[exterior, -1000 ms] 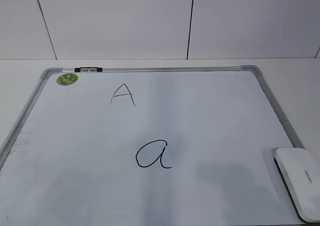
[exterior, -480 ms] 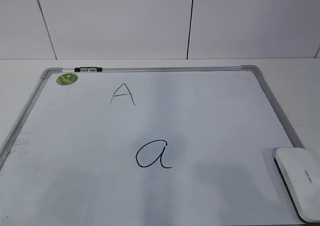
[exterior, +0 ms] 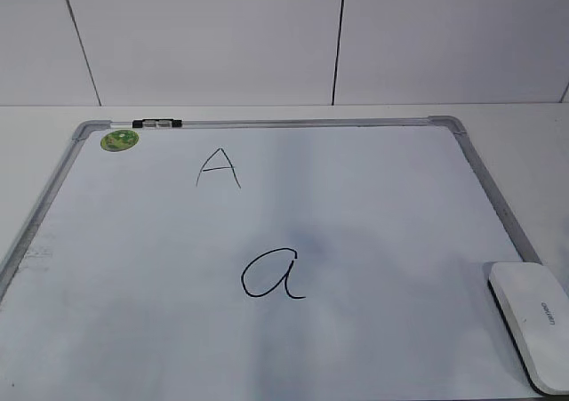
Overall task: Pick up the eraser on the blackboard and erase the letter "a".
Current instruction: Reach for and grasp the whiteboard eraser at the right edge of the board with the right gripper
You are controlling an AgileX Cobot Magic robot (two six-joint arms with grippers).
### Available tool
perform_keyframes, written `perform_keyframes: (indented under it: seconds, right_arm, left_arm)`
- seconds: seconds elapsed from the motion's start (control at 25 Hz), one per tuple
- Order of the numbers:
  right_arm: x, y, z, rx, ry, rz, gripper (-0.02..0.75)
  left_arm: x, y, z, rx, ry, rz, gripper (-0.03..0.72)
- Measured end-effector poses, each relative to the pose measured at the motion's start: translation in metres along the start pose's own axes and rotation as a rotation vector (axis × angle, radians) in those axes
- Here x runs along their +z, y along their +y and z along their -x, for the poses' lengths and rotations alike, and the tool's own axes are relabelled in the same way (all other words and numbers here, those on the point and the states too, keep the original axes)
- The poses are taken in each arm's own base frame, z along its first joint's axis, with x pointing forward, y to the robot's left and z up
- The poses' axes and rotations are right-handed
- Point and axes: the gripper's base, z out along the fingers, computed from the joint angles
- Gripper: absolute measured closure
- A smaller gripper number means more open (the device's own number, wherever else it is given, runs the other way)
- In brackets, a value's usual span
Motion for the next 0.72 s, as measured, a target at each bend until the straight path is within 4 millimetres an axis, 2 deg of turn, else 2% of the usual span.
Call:
perform_keyframes:
  seconds: [0.28, 0.48, 0.72]
  right_arm:
    - [0.035, 0.003, 0.025, 0.015, 0.054, 0.029, 0.145]
    - [0.064, 0.004, 0.027, 0.022, 0.192, 0.044, 0.145]
    - [0.098, 0.008, 0.021, 0.035, 0.412, 0.070, 0.145]
  left_arm:
    - [0.000, 0.000, 0.000, 0.000, 0.000, 0.000, 0.191]
    - [0.000, 0.000, 0.000, 0.000, 0.000, 0.000, 0.191]
    - [0.000, 0.000, 0.000, 0.000, 0.000, 0.000, 0.191]
